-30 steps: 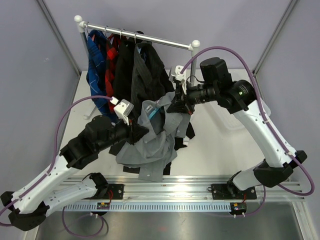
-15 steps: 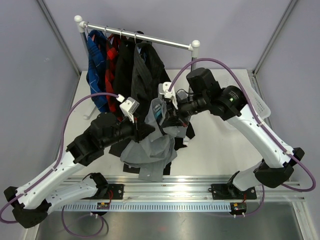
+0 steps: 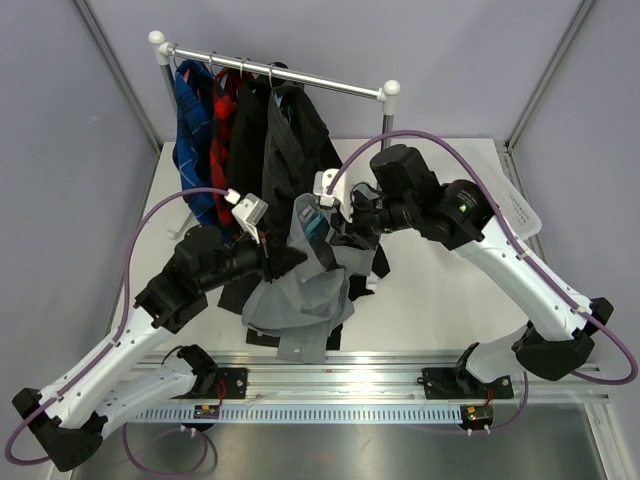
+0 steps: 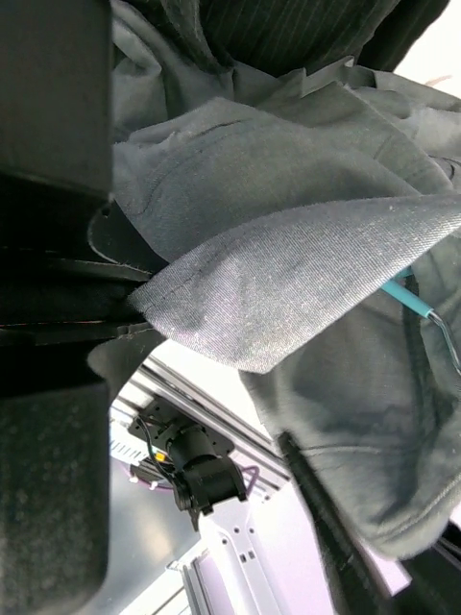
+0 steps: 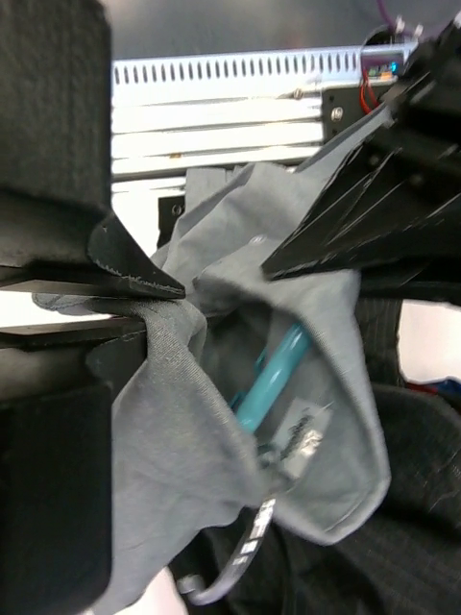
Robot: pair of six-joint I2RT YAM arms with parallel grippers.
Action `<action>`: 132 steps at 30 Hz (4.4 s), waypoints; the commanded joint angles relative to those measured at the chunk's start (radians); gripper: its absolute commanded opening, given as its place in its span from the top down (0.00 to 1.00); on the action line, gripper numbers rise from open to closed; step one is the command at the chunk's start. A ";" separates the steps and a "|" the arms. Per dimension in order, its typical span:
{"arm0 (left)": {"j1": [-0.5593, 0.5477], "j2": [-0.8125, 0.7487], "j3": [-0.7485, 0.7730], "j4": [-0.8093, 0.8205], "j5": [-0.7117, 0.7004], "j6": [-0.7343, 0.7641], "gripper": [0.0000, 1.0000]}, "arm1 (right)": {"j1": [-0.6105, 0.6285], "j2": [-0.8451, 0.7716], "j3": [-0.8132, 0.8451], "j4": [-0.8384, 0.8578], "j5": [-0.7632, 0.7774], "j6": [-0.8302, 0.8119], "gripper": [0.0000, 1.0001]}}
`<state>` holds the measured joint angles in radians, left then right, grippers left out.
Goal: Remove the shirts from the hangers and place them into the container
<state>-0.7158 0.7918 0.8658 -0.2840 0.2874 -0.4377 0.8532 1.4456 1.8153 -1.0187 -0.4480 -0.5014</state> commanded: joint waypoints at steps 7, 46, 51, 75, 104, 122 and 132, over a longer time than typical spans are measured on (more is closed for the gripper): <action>0.029 -0.086 0.015 0.094 0.096 0.000 1.00 | -0.049 -0.088 -0.011 0.055 0.192 -0.032 0.88; 0.030 -0.046 0.159 -0.037 0.110 0.028 1.00 | -0.177 -0.090 0.039 -0.058 -0.374 -0.063 1.00; 0.030 -0.031 0.139 0.020 0.093 -0.013 1.00 | -0.105 -0.050 0.029 -0.037 -0.364 -0.026 0.98; 0.082 -0.060 -0.165 0.612 0.426 -0.134 1.00 | 0.003 0.056 0.091 -0.241 -0.098 -0.184 0.37; 0.119 -0.127 -0.111 0.545 0.749 -0.044 1.00 | -0.026 -0.137 0.309 -0.457 0.066 -0.664 0.10; 0.119 -0.008 -0.033 0.591 0.846 -0.082 1.00 | -0.026 -0.114 0.090 -0.463 -0.135 -0.698 0.25; 0.121 -0.037 -0.123 0.684 0.581 -0.255 1.00 | -0.025 -0.175 0.179 -0.275 0.034 -0.447 0.13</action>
<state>-0.5976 0.7902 0.7574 0.2314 0.9977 -0.5835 0.8310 1.3163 1.9278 -1.3495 -0.4618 -1.0569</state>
